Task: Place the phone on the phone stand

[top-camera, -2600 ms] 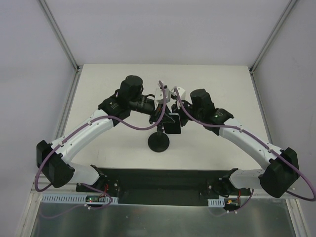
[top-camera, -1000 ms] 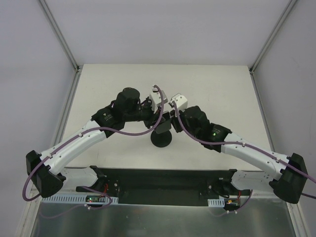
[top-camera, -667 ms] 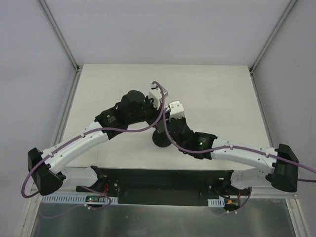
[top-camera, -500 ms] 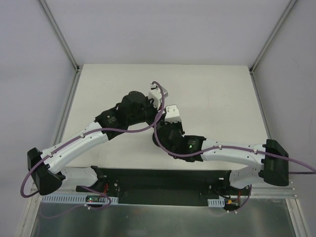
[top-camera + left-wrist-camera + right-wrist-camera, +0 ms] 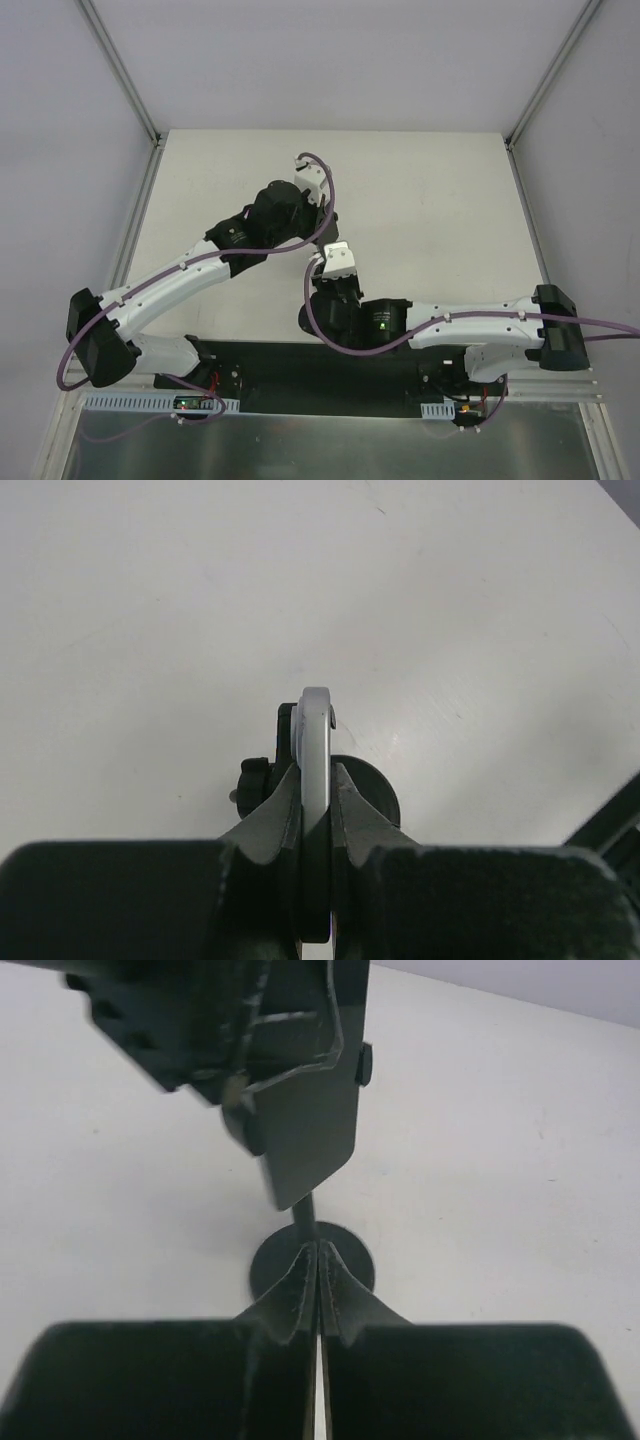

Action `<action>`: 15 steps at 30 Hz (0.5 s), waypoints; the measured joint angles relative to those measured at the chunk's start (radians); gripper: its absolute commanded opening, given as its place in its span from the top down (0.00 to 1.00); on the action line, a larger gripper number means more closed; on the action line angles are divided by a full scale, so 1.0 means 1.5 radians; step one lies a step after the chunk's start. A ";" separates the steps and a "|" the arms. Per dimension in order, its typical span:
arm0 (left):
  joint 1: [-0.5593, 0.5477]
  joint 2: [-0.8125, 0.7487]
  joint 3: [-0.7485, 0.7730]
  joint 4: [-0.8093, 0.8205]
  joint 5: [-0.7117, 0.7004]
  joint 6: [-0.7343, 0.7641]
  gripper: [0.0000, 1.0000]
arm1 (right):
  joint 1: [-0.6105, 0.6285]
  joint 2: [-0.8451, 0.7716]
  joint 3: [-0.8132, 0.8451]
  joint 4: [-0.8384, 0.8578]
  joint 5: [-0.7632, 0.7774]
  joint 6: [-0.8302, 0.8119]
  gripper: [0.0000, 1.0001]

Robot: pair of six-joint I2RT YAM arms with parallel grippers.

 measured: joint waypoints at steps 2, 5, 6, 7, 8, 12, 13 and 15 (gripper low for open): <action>0.009 0.016 0.000 0.018 -0.037 -0.012 1.00 | 0.026 -0.004 0.011 -0.001 0.001 0.007 1.00; 0.010 0.020 0.001 0.027 -0.079 -0.017 1.00 | 0.028 -0.004 0.023 -0.004 0.003 0.023 0.71; 0.009 0.020 0.001 0.026 -0.086 -0.017 1.00 | 0.026 -0.004 0.023 -0.008 0.004 0.034 0.65; 0.010 0.020 0.001 0.026 -0.090 -0.016 1.00 | 0.026 -0.005 0.024 -0.017 0.005 0.045 0.58; 0.010 0.020 0.001 0.026 -0.093 -0.017 1.00 | 0.025 -0.007 0.023 -0.031 0.007 0.055 0.57; 0.010 0.016 0.000 0.024 -0.090 -0.017 1.00 | 0.025 -0.076 -0.017 -0.069 0.013 0.081 0.52; 0.010 0.015 0.000 0.022 -0.086 -0.017 1.00 | 0.024 -0.113 -0.042 -0.069 0.014 0.078 0.51; 0.010 0.012 -0.002 0.021 -0.079 -0.018 1.00 | 0.013 -0.194 -0.091 -0.062 0.011 0.067 0.51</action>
